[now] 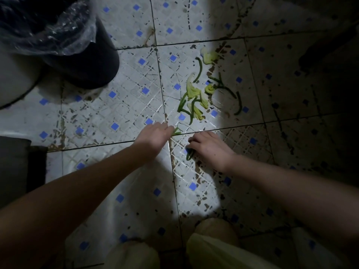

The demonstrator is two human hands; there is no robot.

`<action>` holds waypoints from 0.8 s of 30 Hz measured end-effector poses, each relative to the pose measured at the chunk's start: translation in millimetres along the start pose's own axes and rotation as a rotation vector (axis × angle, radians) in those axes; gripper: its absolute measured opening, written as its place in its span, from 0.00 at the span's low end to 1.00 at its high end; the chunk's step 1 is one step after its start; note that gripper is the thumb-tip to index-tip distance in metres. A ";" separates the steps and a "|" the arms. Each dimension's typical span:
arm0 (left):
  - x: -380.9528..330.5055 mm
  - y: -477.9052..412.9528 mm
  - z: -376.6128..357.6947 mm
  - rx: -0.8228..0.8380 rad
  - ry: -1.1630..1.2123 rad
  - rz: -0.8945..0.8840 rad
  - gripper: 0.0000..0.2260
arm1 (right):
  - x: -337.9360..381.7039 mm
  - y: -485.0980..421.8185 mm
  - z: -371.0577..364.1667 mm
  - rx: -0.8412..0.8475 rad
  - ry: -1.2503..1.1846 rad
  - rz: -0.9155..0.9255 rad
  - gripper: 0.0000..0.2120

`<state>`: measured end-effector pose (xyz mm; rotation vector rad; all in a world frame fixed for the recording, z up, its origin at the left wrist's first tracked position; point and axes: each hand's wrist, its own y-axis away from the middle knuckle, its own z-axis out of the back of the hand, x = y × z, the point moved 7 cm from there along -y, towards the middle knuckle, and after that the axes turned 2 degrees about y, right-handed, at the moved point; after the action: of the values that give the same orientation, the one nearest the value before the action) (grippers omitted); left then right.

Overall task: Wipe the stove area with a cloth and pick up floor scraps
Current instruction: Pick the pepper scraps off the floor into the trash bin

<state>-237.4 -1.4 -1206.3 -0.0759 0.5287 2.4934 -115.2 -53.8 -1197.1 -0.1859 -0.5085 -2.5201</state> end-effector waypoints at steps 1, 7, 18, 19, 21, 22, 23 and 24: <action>1.7 0.1 0.8 0.000 0.029 0.013 0.11 | -2.9 0.6 1.8 -0.007 -0.019 -0.015 0.16; -3.8 -1.5 4.2 -0.065 0.135 -0.023 0.12 | -17.8 8.1 8.8 -0.016 -0.068 -0.150 0.13; -15.5 -5.8 -5.1 -0.028 0.163 0.013 0.16 | -73.3 44.6 25.1 -0.243 -0.278 -0.391 0.06; -16.2 -6.1 -3.8 -0.029 0.168 0.014 0.17 | -76.9 48.1 26.8 -0.259 -0.294 -0.403 0.04; -18.5 -6.3 0.5 -0.029 0.169 0.011 0.19 | -80.0 53.8 28.7 -0.277 -0.330 -0.412 0.03; -19.7 -6.3 3.4 -0.033 0.166 0.007 0.19 | -78.8 56.0 28.0 -0.267 -0.349 -0.409 0.02; -21.0 -6.1 6.0 -0.038 0.160 0.001 0.18 | -76.1 58.8 25.6 -0.246 -0.364 -0.402 0.03; -22.1 -5.8 8.6 -0.047 0.149 -0.007 0.17 | -71.9 61.5 22.2 -0.221 -0.370 -0.391 0.03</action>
<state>-215.3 -5.5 -1196.7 -0.2826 0.5300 2.5064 -20.9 -56.9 -1174.1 -0.7072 -0.4378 -2.9395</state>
